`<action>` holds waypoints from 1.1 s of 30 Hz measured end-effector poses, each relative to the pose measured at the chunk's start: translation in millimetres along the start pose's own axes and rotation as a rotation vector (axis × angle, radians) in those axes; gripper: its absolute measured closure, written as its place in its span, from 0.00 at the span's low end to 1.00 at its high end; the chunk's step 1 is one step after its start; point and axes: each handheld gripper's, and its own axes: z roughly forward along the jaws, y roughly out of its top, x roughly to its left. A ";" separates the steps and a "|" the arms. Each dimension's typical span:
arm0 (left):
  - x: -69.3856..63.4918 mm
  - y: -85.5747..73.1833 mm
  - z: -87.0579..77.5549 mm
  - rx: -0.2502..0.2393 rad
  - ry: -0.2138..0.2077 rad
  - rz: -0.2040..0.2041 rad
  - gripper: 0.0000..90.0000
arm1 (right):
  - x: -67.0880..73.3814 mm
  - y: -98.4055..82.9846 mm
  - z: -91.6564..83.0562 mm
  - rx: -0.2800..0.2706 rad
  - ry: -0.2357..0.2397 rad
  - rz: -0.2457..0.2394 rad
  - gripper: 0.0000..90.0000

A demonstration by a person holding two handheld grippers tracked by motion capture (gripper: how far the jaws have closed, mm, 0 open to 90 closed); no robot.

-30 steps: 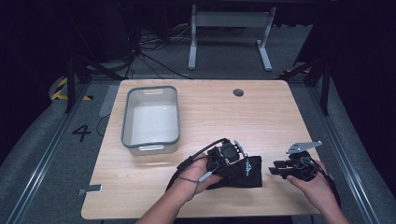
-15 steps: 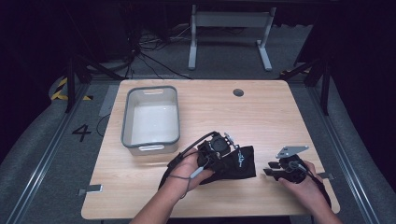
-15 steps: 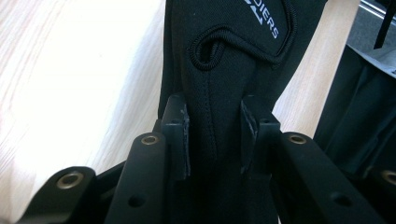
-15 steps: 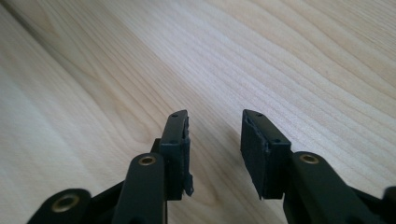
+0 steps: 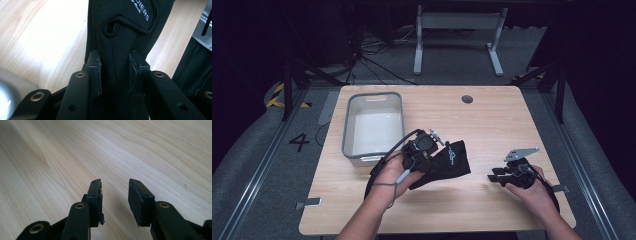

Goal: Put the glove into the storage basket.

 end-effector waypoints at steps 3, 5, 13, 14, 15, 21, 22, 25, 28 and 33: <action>10.2 -3.7 -11.4 -0.022 0.000 -0.039 0.75 | -1.3 1.2 0.9 -0.004 0.009 0.009 0.71; 15.8 -5.6 -18.2 -0.031 -0.002 -0.057 0.75 | -1.5 1.3 1.7 -0.005 0.020 0.007 0.71; 41.4 -11.8 -39.4 -0.053 0.027 -0.125 0.75 | 4.2 2.1 -1.4 -0.043 0.072 -0.012 0.70; 45.2 -14.2 -43.9 -0.065 0.023 -0.140 0.75 | 5.0 2.4 -1.3 -0.048 0.093 -0.020 0.69; 45.2 -14.2 -43.9 -0.065 0.023 -0.140 0.75 | 5.0 2.4 -1.3 -0.048 0.093 -0.020 0.69; 55.1 -16.3 -58.3 -0.083 0.058 -0.188 0.75 | 10.2 -3.9 -3.1 -0.043 0.117 -0.073 0.70; 57.1 -15.9 -60.3 -0.086 0.069 -0.195 0.75 | 10.8 -5.0 -4.0 -0.048 0.127 -0.070 0.70; 63.1 -15.4 -65.5 -0.098 0.078 -0.214 0.75 | 12.0 -6.9 -7.6 -0.060 0.139 -0.071 0.70; 69.3 -14.7 -68.5 -0.112 0.066 -0.235 0.75 | 11.0 -8.0 -11.6 -0.076 0.148 -0.063 0.70; 83.6 -13.0 -71.7 -0.097 0.094 -0.264 0.75 | 10.7 -8.7 -15.6 -0.087 0.159 -0.041 0.69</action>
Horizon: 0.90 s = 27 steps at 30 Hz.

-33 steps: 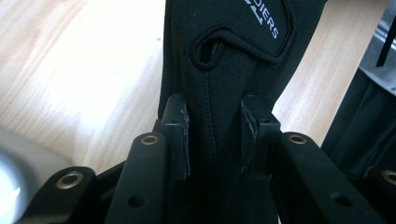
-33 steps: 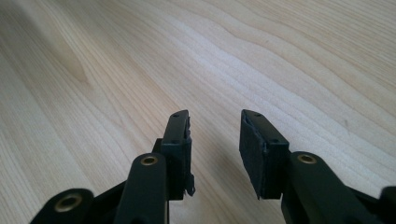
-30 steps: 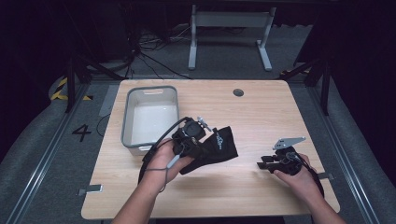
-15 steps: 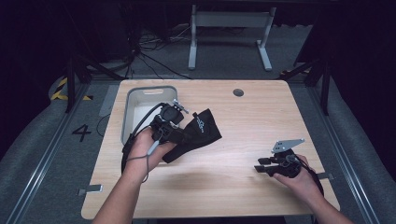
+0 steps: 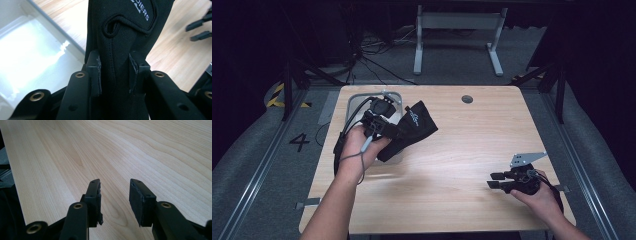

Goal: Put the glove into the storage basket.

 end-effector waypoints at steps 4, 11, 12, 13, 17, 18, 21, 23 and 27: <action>14.4 4.0 0.2 -0.010 0.035 -0.031 0.75 | 2.7 -0.3 -0.5 0.006 -0.011 -0.001 0.68; 42.7 9.4 7.5 -0.010 0.092 -0.080 0.74 | 5.2 -4.0 -0.9 0.014 -0.026 0.002 0.68; 46.7 9.8 6.3 -0.027 0.092 -0.090 0.74 | 5.9 -4.2 -1.4 0.012 -0.026 0.005 0.68; 50.9 10.2 4.7 -0.047 0.099 -0.109 0.74 | 6.4 -4.5 -1.9 0.010 -0.028 0.005 0.68; 62.9 12.3 4.4 -0.058 0.129 -0.160 0.74 | 7.7 -6.2 -2.3 0.014 -0.033 0.004 0.67; 65.7 12.8 5.4 -0.058 0.143 -0.171 0.74 | 8.0 -6.8 -2.4 0.016 -0.033 0.006 0.67; 75.4 13.3 8.7 -0.054 0.148 -0.202 0.74 | 8.3 -8.5 -4.1 0.012 -0.037 0.011 0.67; 86.5 11.3 10.7 -0.071 0.157 -0.235 0.74 | 7.3 -9.5 -5.0 0.012 -0.036 0.017 0.67; 97.3 8.7 12.9 -0.087 0.160 -0.278 0.74 | 5.5 -10.8 -5.6 0.011 -0.031 0.033 0.66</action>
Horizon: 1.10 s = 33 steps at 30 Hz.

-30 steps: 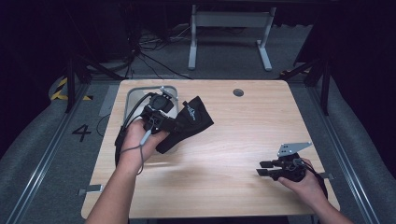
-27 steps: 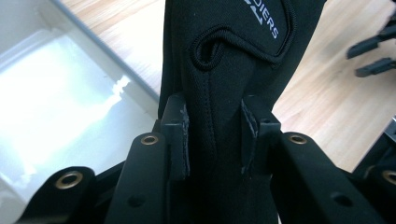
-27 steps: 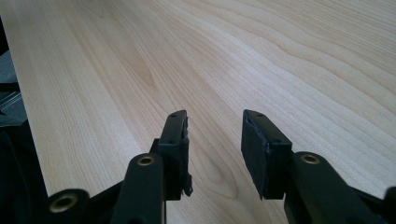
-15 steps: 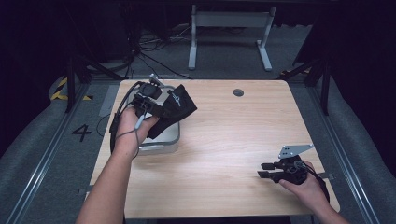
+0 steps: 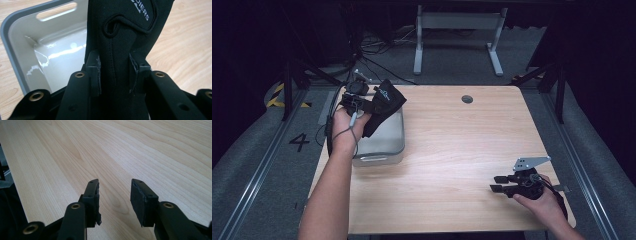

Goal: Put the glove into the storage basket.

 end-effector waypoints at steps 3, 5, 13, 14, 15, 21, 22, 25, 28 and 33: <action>7.2 -0.5 5.7 0.002 0.011 -0.020 0.74 | 0.3 -0.2 0.5 0.002 0.000 0.000 0.66; 13.0 -1.8 10.1 0.002 0.013 -0.041 0.74 | 0.6 -0.2 0.8 0.003 0.001 -0.002 0.66; 22.1 -6.3 39.9 0.050 0.011 -0.107 0.74 | 3.4 0.2 1.5 0.007 0.003 -0.011 0.65; 22.8 -6.4 43.7 0.059 0.010 -0.112 0.74 | 3.4 0.2 1.5 0.007 0.003 -0.011 0.65; 22.9 -6.4 47.2 0.067 0.009 -0.115 0.74 | 3.8 0.2 1.5 0.007 0.007 -0.012 0.65; 27.3 -6.9 62.7 0.131 0.018 -0.127 0.73 | 7.3 0.9 2.1 0.007 0.015 -0.023 0.64; 27.8 -6.9 65.3 0.140 0.025 -0.134 0.73 | 7.3 0.9 2.6 0.010 0.014 -0.026 0.64; 29.2 -7.0 71.0 0.155 0.025 -0.147 0.73 | 7.3 0.8 3.4 0.014 0.018 -0.025 0.64; 31.1 -7.4 76.7 0.180 0.045 -0.166 0.73 | 7.3 0.6 3.2 0.013 0.020 -0.025 0.64; 31.3 -9.0 87.5 0.216 0.087 -0.173 0.72 | 7.1 2.0 3.4 0.008 0.023 -0.030 0.64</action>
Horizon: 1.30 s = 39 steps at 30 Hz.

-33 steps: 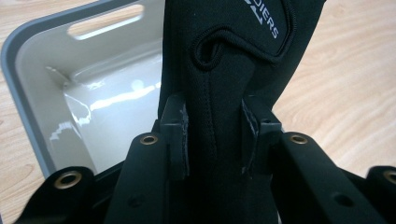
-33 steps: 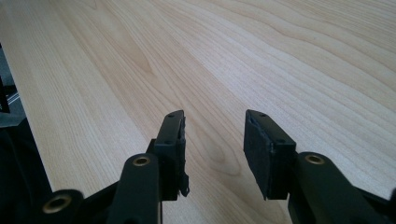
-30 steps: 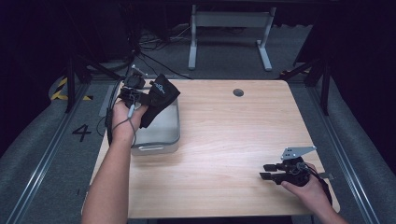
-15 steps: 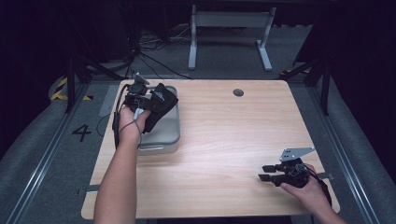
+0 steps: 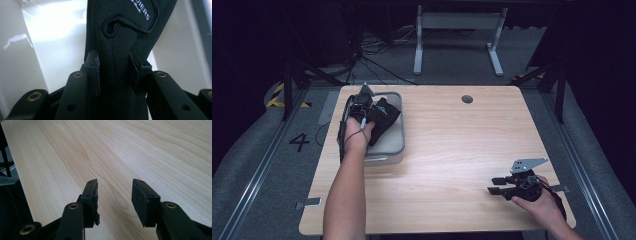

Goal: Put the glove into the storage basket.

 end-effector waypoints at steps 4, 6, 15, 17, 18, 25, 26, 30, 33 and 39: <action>-1.0 0.3 7.0 0.021 0.021 0.015 0.62 | 2.0 1.7 -0.9 -0.008 -0.001 -0.010 0.64; -3.5 -0.2 4.7 -0.006 0.027 0.030 0.46 | 1.7 1.4 -1.2 -0.006 -0.001 -0.009 0.64; -17.4 -6.1 -14.7 -0.082 0.012 0.097 0.42 | -3.6 5.1 -0.1 -0.011 0.005 -0.004 0.63; -21.0 -7.8 -20.2 -0.098 0.003 0.111 0.42 | -4.7 5.8 0.1 -0.012 0.005 -0.005 0.63; -23.2 -8.8 -23.2 -0.108 -0.007 0.117 0.42 | -6.0 6.4 0.1 -0.013 0.004 -0.008 0.62; -46.8 -24.7 -50.3 -0.175 -0.065 0.218 0.43 | -23.9 10.1 -7.1 -0.029 -0.023 0.033 0.61; -46.8 -24.7 -50.3 -0.175 -0.065 0.218 0.43 | -23.9 10.1 -7.1 -0.029 -0.023 0.033 0.61; -58.3 -35.2 -64.0 -0.205 -0.102 0.265 0.43 | -32.1 11.4 -11.5 -0.037 -0.033 0.050 0.59; -67.9 -44.5 -73.4 -0.216 -0.126 0.314 0.43 | -39.0 11.4 -12.9 -0.032 -0.041 0.057 0.58; -88.3 -66.2 -84.8 -0.226 -0.178 0.404 0.43 | -46.7 8.7 -13.1 -0.025 -0.044 0.076 0.57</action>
